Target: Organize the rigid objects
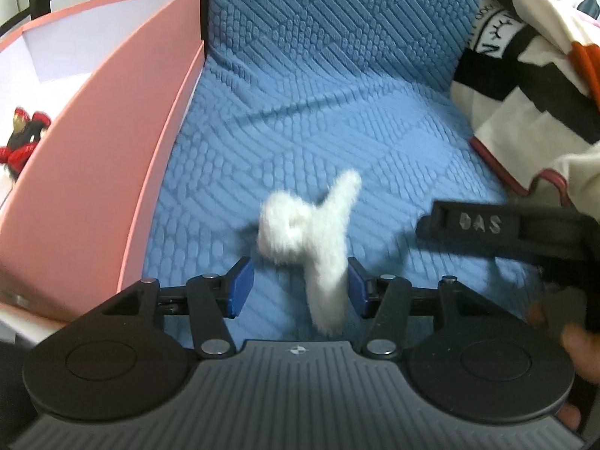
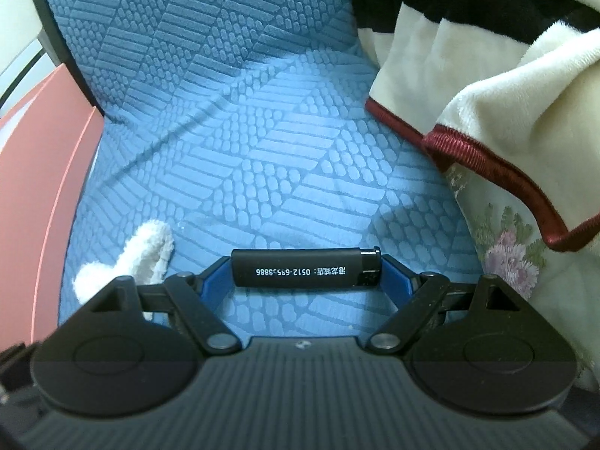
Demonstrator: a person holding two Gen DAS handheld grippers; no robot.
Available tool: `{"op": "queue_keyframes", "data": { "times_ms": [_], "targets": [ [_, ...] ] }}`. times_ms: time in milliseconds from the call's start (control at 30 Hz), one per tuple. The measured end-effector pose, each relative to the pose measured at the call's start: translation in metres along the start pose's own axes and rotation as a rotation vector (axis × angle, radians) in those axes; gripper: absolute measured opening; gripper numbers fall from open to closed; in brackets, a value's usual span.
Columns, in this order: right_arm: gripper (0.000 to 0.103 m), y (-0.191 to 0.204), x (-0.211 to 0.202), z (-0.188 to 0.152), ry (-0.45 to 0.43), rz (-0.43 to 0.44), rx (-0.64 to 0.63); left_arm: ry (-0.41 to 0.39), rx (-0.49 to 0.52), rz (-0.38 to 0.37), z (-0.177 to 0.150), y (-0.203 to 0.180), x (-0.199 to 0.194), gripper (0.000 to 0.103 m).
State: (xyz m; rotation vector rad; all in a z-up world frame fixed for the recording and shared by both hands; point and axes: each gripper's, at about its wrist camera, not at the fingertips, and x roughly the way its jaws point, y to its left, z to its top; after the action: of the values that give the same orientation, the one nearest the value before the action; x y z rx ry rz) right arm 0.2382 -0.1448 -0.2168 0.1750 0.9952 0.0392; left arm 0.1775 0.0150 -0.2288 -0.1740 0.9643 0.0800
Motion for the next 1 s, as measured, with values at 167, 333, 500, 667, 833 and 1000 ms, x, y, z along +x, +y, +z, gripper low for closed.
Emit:
{"op": "queue_keyframes", "data": {
  "times_ms": [167, 333, 500, 667, 833, 1000],
  "targets": [
    [0.086, -0.005, -0.001, 0.004, -0.001, 0.011, 0.037, -0.025, 0.027, 0.029, 0.014, -0.004, 0.015, 0.059],
    [0.086, -0.003, -0.001, 0.004, 0.004, 0.021, 0.039, -0.064, 0.01, 0.017, 0.022, -0.001, 0.027, 0.058],
    [0.086, -0.005, 0.0, 0.005, 0.009, 0.032, 0.039, -0.078, -0.032, 0.011, 0.026, 0.006, 0.028, 0.053],
    [0.086, -0.005, -0.011, 0.004, -0.007, 0.064, 0.014, -0.102, -0.053, 0.007, 0.027, 0.012, 0.012, 0.052],
    [0.086, 0.004, -0.035, 0.002, -0.048, 0.075, -0.055, -0.101, -0.078, -0.015, 0.026, 0.017, -0.014, 0.052],
    [0.086, -0.001, -0.056, -0.008, -0.052, 0.103, -0.073, -0.1, -0.07, -0.04, 0.022, 0.018, -0.038, 0.052]
  ]
}}
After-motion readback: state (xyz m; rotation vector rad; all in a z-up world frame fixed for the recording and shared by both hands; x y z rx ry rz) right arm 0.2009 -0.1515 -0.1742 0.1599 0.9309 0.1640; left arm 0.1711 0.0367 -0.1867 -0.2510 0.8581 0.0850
